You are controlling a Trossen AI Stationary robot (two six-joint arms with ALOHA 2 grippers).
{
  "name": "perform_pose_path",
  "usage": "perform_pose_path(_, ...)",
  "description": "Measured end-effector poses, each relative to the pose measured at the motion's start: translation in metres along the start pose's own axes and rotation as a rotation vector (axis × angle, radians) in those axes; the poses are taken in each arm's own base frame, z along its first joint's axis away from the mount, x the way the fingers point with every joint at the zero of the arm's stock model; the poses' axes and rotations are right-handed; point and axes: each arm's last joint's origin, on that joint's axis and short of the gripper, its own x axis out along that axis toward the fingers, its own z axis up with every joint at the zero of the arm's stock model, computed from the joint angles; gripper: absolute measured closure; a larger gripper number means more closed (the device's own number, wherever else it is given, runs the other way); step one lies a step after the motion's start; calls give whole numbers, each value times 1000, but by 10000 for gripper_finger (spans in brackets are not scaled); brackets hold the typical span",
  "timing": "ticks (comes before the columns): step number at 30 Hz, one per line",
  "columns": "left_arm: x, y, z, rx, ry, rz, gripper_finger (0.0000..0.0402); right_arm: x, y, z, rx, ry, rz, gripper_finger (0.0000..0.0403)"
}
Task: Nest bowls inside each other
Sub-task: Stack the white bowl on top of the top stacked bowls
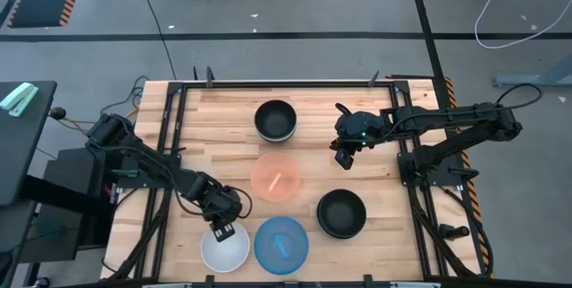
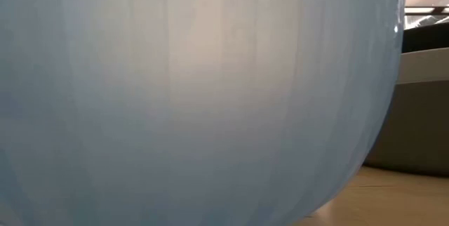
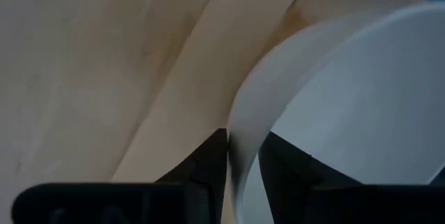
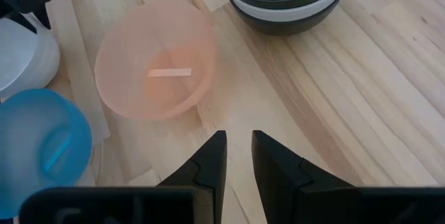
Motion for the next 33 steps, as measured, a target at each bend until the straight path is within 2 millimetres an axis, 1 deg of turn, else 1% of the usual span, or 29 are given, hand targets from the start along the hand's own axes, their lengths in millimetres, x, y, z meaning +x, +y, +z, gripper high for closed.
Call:
perform_pose_path(4, 0, 0, 1, -9, -37, 14, 337, 0, 0, 0, 0, 0, 0, 325)
perform_pose_path(9, -1, 2, 4, -24, -53, 26, 387, 0, 0, 0, -1, 0, 0, 325)
perform_pose_path(14, -3, 7, 10, -52, -70, 49, 385, 0, 0, 0, 0, -1, 0, 325)
perform_pose_path(19, -6, 17, 14, -94, -44, 102, 390, 0, 0, 0, 0, 0, 0, 325)
perform_pose_path(21, -9, 20, 16, -85, -28, 113, 390, 0, 0, 0, 0, 0, 0, 325)
perform_pose_path(24, -17, 22, 19, -62, -10, 140, 390, 0, 0, 0, 0, 0, 0, 325)
perform_pose_path(26, -25, 21, 23, -40, -1, 156, 390, 0, 0, 0, -1, 0, 0, 325)
perform_pose_path(30, -48, 19, 30, 6, 32, 206, 391, 0, 0, 0, 0, 1, -1, 325)
perform_pose_path(33, -69, 18, 37, 28, 24, 255, 391, 0, 0, 0, -1, 2, -1, 325)
